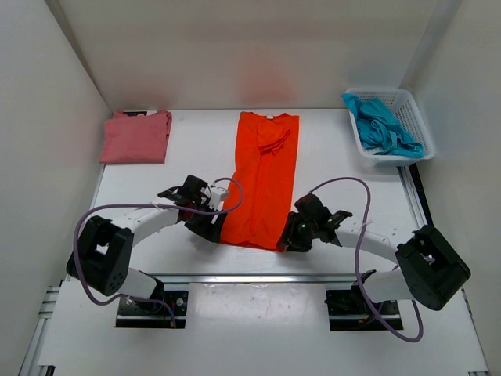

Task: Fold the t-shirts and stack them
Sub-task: Rotate the tshirt 90 degrees, then grab the bottom of the folded rectangular tshirt with both arms

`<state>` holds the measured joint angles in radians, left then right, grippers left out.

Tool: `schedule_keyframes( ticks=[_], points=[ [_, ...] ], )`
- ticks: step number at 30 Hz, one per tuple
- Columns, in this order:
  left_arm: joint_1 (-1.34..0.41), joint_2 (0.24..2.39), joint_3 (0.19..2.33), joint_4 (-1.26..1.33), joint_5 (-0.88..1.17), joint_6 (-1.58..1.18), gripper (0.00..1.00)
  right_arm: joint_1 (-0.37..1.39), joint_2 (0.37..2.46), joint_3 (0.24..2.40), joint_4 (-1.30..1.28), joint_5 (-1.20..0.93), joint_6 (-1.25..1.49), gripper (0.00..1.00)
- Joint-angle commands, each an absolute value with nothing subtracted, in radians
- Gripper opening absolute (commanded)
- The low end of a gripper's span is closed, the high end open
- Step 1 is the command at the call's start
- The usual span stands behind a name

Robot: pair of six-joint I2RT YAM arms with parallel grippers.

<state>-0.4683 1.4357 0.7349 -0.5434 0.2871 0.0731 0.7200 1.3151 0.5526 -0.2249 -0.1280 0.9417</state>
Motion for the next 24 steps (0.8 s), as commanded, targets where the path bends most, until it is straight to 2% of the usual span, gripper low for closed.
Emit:
schedule_keyframes(
  ticks=[1, 2, 3, 4, 6, 13, 18, 22, 24],
  points=[
    [-0.469, 1.436, 0.749, -0.514, 0.287, 0.052, 0.79, 0.747, 1.359, 0.529, -0.183, -0.169, 0.977, 0.45],
    [-0.469, 1.431, 0.749, -0.517, 0.291, 0.051, 0.79, 0.758, 1.373, 0.534, -0.176, -0.17, 0.982, 0.41],
    [-0.479, 1.431, 0.744, -0.52, 0.294, 0.051, 0.79, 0.758, 1.381, 0.537, -0.173, -0.181, 0.992, 0.29],
    [-0.482, 1.431, 0.747, -0.517, 0.298, 0.061, 0.79, 0.761, 1.381, 0.531, -0.175, -0.187, 0.997, 0.23],
    [-0.492, 1.428, 0.759, -0.517, 0.291, 0.069, 0.78, 0.752, 1.367, 0.519, -0.176, -0.192, 0.999, 0.0],
    [-0.552, 1.371, 0.814, -0.554, 0.209, 0.202, 0.77, 0.664, 1.215, 0.43, -0.218, -0.201, 0.982, 0.0],
    [-0.728, 1.304, 0.821, -0.539, 0.089, 0.401, 0.8, 0.583, 1.082, 0.336, -0.204, -0.261, 0.917, 0.0],
    [-0.914, 1.263, 0.734, -0.506, -0.082, 0.682, 0.82, 0.574, 1.035, 0.307, -0.21, -0.27, 0.92, 0.0],
    [-0.94, 1.253, 0.689, -0.503, -0.097, 0.797, 0.8, 0.584, 1.026, 0.282, -0.201, -0.273, 0.936, 0.0]
  ],
)
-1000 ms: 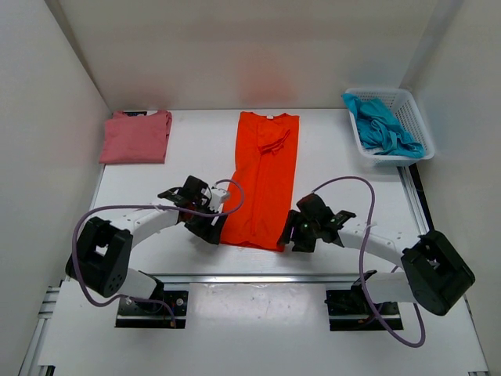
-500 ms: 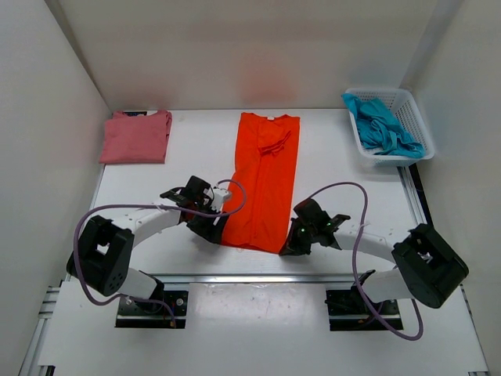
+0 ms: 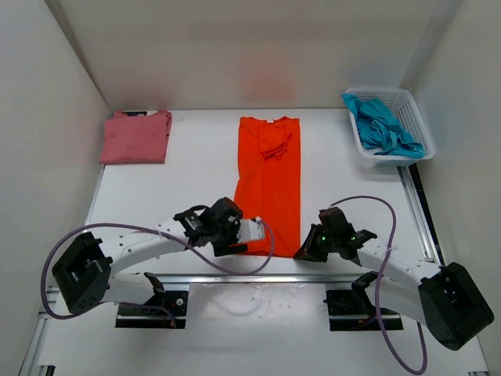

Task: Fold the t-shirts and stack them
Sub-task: Grab the bottom of the folded rectangular tshirt with both arms

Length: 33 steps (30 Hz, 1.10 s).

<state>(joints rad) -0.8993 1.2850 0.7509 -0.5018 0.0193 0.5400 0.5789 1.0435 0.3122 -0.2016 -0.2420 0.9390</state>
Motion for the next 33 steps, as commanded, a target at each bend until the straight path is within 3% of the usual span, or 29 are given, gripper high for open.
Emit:
schedule_keyframes(
  ticks=[1, 10, 24, 33],
  points=[
    [-0.933, 1.241, 0.674, -0.521, -0.06, 0.878, 0.79, 0.594, 1.034, 0.285, -0.204, -0.262, 0.942, 0.0],
    [-0.916, 1.013, 0.456, -0.514, 0.092, 1.366, 0.73, 0.595, 1.04, 0.295, -0.204, -0.252, 0.927, 0.0],
    [-0.996, 1.12, 0.445, -0.33, 0.181, 1.402, 0.73, 0.591, 1.058, 0.285, -0.195, -0.287, 0.933, 0.0],
    [-1.015, 1.201, 0.448, -0.318, 0.155, 1.396, 0.56, 0.569, 1.062, 0.304, -0.207, -0.308, 0.904, 0.0]
  ],
)
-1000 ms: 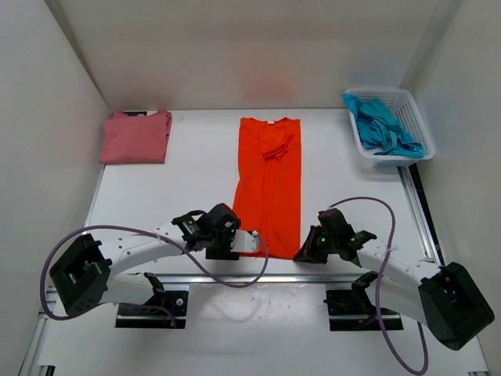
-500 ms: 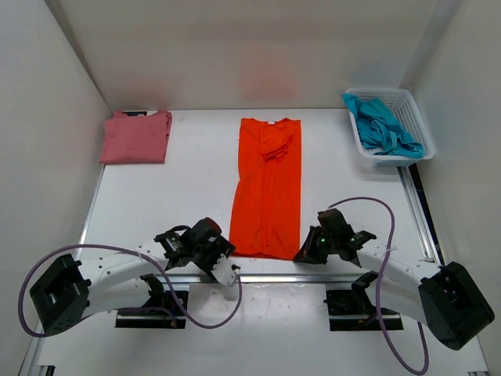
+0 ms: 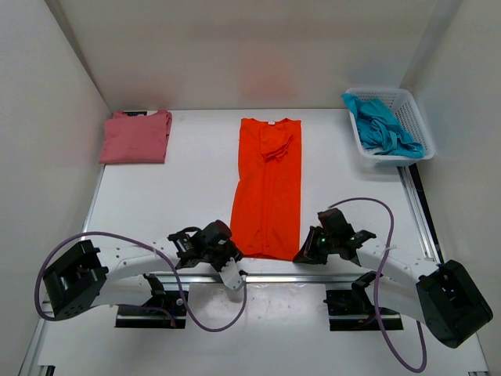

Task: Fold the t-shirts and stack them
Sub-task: Grab the bottom of the folded rectangular tshirt with both arms, then fold the folded rectangular tshirt in 1/3 of the way

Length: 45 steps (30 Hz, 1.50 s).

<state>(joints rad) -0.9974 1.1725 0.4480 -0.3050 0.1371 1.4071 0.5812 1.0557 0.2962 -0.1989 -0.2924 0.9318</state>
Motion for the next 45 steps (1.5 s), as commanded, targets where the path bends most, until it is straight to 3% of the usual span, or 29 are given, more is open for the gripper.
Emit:
schedule_keyframes(
  ticks=[1, 5, 7, 12, 21, 33, 45],
  points=[
    [-1.023, 1.21, 0.459, -0.328, 0.15, 1.379, 0.54, 0.569, 1.066, 0.308, -0.221, -0.308, 0.894, 0.0],
    [-1.034, 1.258, 0.506, -0.34, 0.158, 1.296, 0.38, 0.552, 1.071, 0.319, -0.235, -0.319, 0.876, 0.0],
    [-1.034, 1.273, 0.529, -0.334, 0.158, 1.257, 0.18, 0.552, 1.062, 0.33, -0.241, -0.325, 0.873, 0.0],
    [-1.022, 1.287, 0.543, -0.33, 0.155, 1.218, 0.01, 0.526, 1.077, 0.377, -0.273, -0.359, 0.844, 0.0],
    [-0.94, 1.324, 0.753, -0.396, 0.196, 1.079, 0.0, 0.457, 1.184, 0.604, -0.437, -0.46, 0.658, 0.0],
    [-0.718, 1.652, 1.231, -0.495, 0.131, 0.815, 0.0, 0.269, 1.534, 1.0, -0.541, -0.56, 0.394, 0.0],
    [-0.635, 1.885, 1.492, -0.506, 0.002, 0.652, 0.0, 0.186, 1.853, 1.354, -0.523, -0.575, 0.364, 0.0]
  ],
)
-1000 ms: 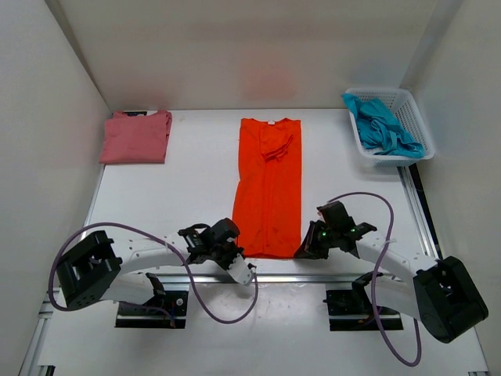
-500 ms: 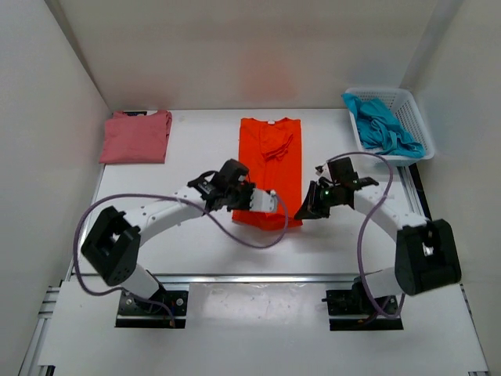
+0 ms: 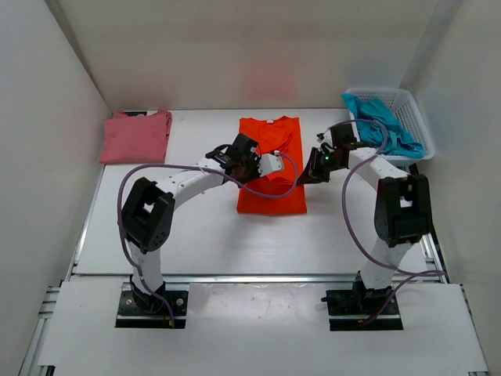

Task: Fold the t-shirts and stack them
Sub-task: Fold the folded rectangular tshirt in 1/3 of the way

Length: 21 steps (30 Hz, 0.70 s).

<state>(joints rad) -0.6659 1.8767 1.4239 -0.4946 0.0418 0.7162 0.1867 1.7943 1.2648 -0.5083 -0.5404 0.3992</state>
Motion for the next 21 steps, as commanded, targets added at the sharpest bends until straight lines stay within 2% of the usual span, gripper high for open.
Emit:
schedule_keyframes(
  ticks=[1, 12, 21],
  points=[
    [-0.624, 1.897, 1.511, -0.508, 0.002, 0.65, 0.0, 0.186, 1.865, 1.359, -0.528, -0.574, 0.371, 0.0],
    [-0.595, 2.026, 1.632, -0.491, 0.002, 0.606, 0.0, 0.147, 2.081, 1.649, -0.601, -0.56, 0.377, 0.0],
    [-0.558, 2.062, 1.635, -0.411, -0.037, 0.552, 0.0, 0.132, 2.183, 1.724, -0.595, -0.568, 0.385, 0.0]
  ],
)
